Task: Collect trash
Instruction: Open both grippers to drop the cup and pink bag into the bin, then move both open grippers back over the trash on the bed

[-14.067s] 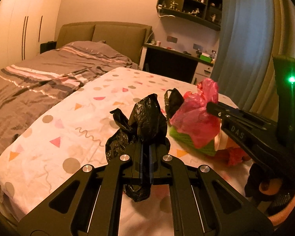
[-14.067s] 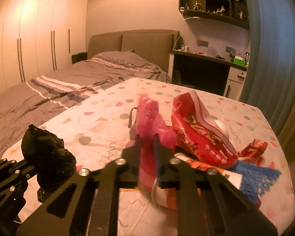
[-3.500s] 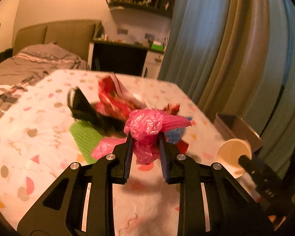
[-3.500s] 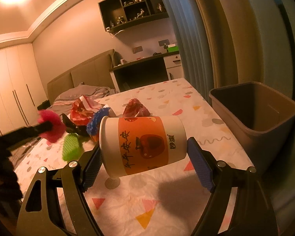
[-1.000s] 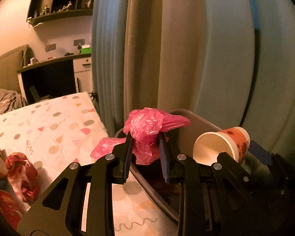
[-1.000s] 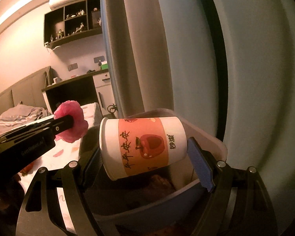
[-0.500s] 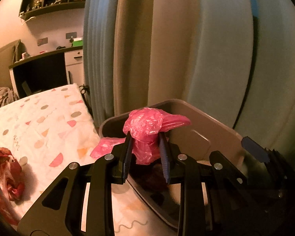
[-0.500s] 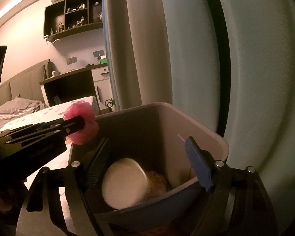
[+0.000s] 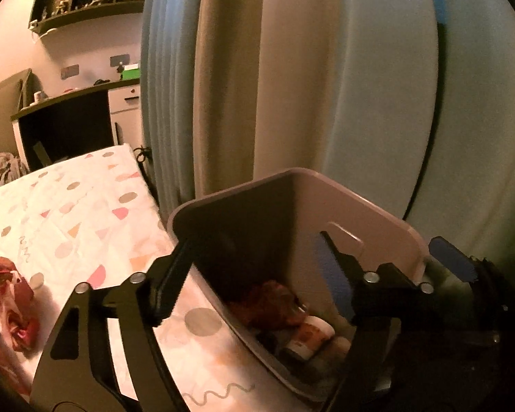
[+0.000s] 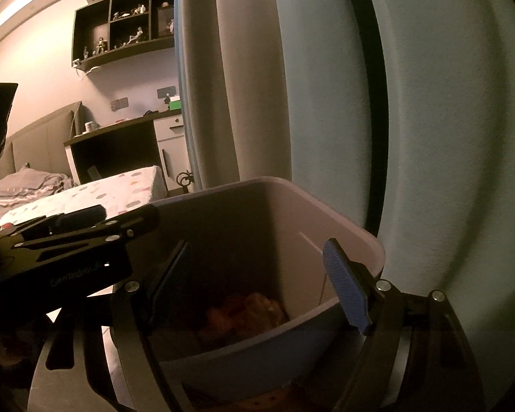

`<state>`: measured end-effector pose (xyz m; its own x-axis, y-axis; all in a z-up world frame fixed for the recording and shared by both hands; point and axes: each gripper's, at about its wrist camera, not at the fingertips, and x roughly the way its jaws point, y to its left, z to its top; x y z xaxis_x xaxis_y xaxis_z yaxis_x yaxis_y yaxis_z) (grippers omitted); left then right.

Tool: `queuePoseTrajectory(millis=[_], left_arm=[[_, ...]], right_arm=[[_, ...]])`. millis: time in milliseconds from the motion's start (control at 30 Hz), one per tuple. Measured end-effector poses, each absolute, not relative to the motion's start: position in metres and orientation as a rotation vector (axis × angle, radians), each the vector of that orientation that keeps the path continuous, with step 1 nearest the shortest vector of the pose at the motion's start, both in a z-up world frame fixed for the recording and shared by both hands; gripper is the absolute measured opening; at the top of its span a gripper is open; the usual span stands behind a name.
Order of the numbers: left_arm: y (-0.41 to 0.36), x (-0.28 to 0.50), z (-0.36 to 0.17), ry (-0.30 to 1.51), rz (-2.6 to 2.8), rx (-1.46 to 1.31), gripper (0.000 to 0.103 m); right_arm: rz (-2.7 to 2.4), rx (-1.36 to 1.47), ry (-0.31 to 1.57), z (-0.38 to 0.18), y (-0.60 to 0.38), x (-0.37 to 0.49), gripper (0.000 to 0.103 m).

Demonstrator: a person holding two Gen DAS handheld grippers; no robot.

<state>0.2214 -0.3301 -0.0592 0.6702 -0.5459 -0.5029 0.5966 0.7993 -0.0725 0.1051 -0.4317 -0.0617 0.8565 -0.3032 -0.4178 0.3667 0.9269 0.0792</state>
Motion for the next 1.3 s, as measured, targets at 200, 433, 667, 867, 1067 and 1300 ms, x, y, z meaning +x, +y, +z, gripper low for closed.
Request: queuePoseTrajectory(millis=[200, 433, 667, 867, 1067, 1300], left_arm=[[-0.314, 0.217, -0.056, 0.533, -0.612, 0.093, 0.077], [-0.290, 0.204, -0.047, 0.513, -0.565, 0.081, 0.078], [-0.248, 0.179, -0.028, 0.468, -0.496, 0.036, 0.081], [-0.206, 0.156, -0.018, 0.446, -0.419, 0.009, 0.084], [-0.157, 0.137, -0.017, 0.427, -0.340, 0.005, 0.084], [-0.087, 0.122, -0.023, 0.414, -0.181, -0.002, 0.085]], right_arm=[[-0.363, 0.139, 0.413, -0.060, -0.428, 0.100, 0.077], [-0.376, 0.115, 0.413, -0.054, -0.418, 0.090, 0.078], [-0.361, 0.094, 0.394, -0.042, -0.401, 0.070, 0.083], [-0.322, 0.094, 0.386, -0.034, -0.381, 0.056, 0.084], [-0.251, 0.077, 0.365, -0.026, -0.343, 0.050, 0.088], [-0.127, 0.064, 0.364, -0.026, -0.291, 0.054, 0.088]])
